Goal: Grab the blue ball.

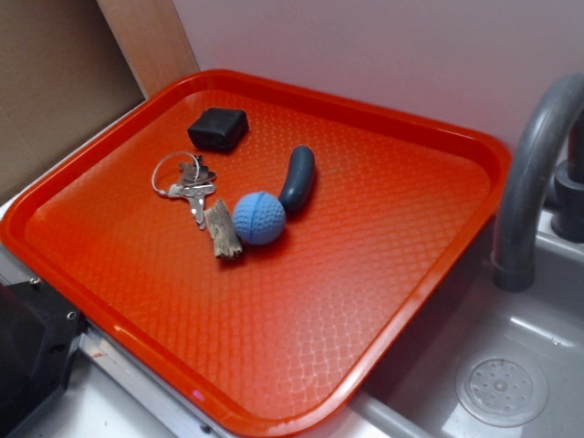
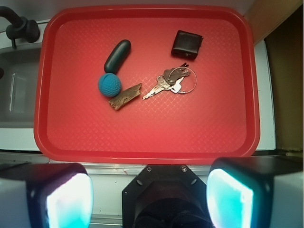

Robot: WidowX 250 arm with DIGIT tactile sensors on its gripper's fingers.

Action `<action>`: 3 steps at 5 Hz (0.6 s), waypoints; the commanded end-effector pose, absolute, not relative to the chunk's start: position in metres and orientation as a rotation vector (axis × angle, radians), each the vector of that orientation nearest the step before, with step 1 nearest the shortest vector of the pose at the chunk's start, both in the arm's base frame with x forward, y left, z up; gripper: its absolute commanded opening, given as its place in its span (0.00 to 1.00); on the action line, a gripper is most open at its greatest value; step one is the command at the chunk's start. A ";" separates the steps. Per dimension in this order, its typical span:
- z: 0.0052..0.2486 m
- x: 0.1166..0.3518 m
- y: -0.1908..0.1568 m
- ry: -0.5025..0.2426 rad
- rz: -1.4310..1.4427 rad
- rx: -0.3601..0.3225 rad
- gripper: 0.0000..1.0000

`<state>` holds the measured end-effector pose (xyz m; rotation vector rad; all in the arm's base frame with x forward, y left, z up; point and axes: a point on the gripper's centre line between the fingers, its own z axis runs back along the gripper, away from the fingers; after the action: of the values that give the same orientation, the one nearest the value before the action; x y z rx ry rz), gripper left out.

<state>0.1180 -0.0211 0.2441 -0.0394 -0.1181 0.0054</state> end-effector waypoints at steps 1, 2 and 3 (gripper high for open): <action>0.244 0.118 -0.021 -0.118 0.005 -0.039 1.00; 0.205 0.135 -0.039 -0.122 -0.094 0.018 1.00; 0.205 0.135 -0.039 -0.122 -0.094 0.018 1.00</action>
<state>0.1323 -0.0381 0.2012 0.0124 -0.1093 -0.0818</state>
